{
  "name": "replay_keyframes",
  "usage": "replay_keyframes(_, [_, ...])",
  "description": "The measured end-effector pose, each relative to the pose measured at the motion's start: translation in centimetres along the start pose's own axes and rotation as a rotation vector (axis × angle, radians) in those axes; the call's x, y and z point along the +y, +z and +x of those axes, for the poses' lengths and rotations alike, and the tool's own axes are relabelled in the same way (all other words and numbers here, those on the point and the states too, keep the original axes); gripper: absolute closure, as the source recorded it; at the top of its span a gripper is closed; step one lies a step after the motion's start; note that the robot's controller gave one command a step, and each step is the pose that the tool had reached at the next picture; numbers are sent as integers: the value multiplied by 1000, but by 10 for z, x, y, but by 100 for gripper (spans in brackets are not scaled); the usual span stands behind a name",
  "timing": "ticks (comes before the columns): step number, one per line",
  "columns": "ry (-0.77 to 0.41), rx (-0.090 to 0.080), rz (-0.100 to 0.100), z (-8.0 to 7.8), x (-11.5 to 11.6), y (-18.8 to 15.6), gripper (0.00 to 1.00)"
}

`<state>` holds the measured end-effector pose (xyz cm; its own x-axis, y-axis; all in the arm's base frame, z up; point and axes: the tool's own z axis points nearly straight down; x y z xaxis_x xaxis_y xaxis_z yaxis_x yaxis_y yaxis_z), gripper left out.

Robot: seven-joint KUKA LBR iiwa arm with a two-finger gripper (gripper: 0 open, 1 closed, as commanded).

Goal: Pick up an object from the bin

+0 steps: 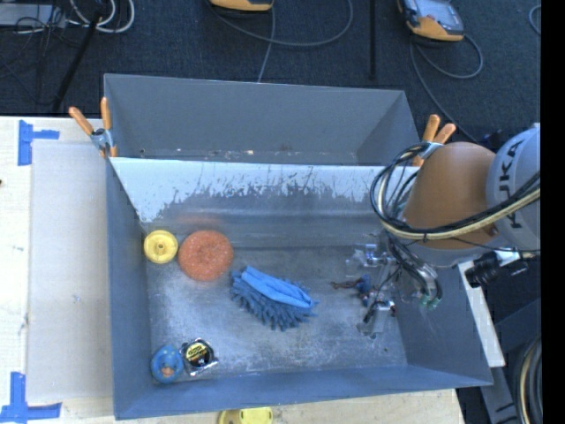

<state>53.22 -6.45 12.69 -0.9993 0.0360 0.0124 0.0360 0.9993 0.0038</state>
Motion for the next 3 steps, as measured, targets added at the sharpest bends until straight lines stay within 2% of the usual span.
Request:
replay_keyframes(1, [76, -28, 6, -14, 20, 1, 0])
replay_keyframes(2, [54, -11, 2, -12, 51, 51, 0])
replay_keyframes(3, [3, -12, 4, -54, 104, 57, 100])
